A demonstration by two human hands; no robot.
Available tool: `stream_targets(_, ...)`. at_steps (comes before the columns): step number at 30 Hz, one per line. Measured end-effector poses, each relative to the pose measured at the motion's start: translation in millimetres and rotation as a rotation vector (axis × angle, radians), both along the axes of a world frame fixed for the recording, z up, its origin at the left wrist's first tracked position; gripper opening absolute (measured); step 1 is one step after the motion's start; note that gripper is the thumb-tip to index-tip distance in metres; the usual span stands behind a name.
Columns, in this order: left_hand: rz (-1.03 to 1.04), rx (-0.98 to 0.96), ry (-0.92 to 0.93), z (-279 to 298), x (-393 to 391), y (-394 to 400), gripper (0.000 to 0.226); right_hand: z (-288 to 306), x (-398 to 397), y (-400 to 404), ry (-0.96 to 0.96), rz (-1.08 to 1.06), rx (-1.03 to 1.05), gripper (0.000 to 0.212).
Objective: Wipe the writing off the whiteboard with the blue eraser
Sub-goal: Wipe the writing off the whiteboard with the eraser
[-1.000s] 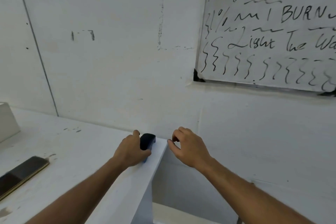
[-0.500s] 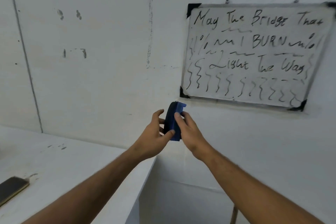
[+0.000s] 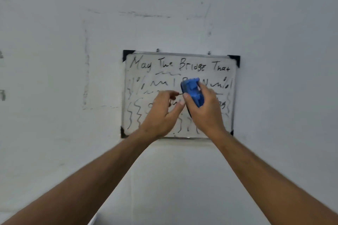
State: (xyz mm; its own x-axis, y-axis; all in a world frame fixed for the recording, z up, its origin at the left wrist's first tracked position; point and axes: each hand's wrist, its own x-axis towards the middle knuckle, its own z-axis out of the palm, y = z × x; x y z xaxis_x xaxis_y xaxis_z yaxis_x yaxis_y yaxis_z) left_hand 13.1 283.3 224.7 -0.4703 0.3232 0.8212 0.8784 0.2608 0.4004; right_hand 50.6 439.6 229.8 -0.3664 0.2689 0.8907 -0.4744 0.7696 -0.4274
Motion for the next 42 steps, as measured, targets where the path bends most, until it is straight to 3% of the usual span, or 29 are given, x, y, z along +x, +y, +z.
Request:
stream_targets(5, 0.108, -0.004, 0.337, 78, -37, 67, 0.035, 44, -14, 62, 0.179, -0.268, 0.164, 0.048)
stream_targets(10, 0.224, -0.048, 0.513, 117, -51, 87, 0.036, 51, -4, 109, 0.275, -0.451, 0.184, 0.049)
stream_targets(17, 0.390, -0.325, 0.473, 129, -41, 79, 0.060, 45, 9, 140, 0.143, -0.557, 0.289, 0.060)
stream_targets(25, 0.487, -0.453, 0.398, 145, -41, 75, 0.070, 58, 11, 159, 0.087, -0.662, 0.487, 0.058)
stream_targets(30, 0.501, -0.440, 0.433, 137, -47, 79, 0.068, 59, 3, 158, 0.077, -0.708, 0.538, 0.055)
stream_targets(34, 0.489, -0.411, 0.491, 131, -52, 79, 0.066, 49, 5, 163, 0.076, -0.727, 0.719, 0.046)
stream_targets(38, 0.481, -0.394, 0.512, 128, -56, 78, 0.065, 66, 5, 157, 0.097, -0.790, 0.650, 0.046)
stream_targets(42, 0.475, -0.395, 0.505, 128, -55, 78, 0.067, 54, -2, 143, 0.086, -0.727, 0.778, 0.047)
